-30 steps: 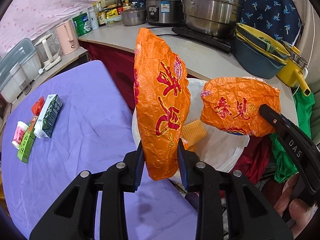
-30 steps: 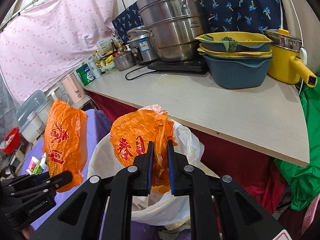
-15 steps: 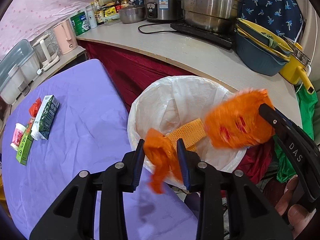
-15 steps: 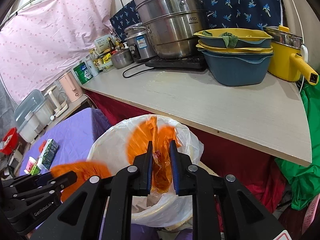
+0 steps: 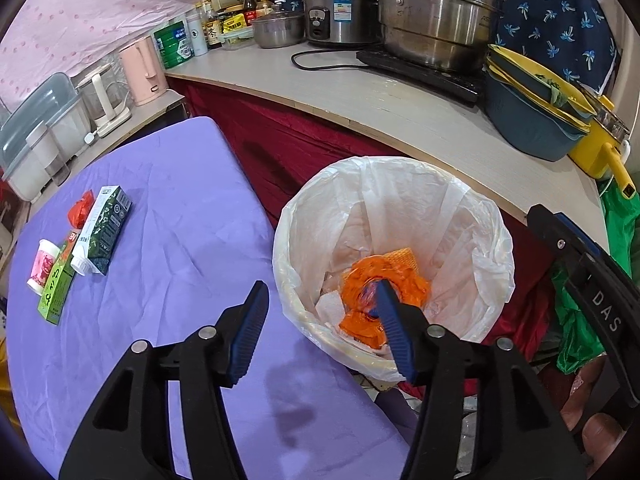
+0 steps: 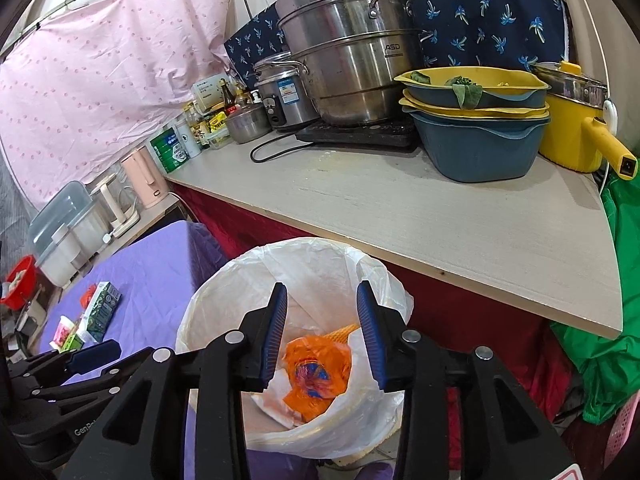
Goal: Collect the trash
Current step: 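Move both tools back to the cup, green box and carton on the table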
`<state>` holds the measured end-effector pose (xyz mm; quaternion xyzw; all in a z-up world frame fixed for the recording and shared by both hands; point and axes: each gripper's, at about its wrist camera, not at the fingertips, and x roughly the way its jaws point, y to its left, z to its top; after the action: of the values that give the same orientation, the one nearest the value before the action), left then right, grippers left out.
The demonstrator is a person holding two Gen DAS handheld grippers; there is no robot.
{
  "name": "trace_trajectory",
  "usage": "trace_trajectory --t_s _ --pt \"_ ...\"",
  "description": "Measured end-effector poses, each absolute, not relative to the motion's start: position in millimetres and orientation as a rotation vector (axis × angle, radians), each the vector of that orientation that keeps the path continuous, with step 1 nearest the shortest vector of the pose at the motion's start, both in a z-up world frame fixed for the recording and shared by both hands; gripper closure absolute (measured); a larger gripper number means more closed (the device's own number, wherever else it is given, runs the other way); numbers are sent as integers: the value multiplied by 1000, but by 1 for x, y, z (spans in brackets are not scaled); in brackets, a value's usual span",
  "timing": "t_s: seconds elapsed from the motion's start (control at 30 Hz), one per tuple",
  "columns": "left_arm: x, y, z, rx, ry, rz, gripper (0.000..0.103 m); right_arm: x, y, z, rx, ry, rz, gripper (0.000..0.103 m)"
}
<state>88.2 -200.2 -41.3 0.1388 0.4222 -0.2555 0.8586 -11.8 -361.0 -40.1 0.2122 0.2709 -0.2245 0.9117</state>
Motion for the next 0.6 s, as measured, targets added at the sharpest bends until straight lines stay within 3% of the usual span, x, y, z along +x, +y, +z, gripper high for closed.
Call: trace_trajectory --t_s 0.6 --pt "98 -166 -32 224 883 -496 48 -2 -336 -27 395 559 -422 64"
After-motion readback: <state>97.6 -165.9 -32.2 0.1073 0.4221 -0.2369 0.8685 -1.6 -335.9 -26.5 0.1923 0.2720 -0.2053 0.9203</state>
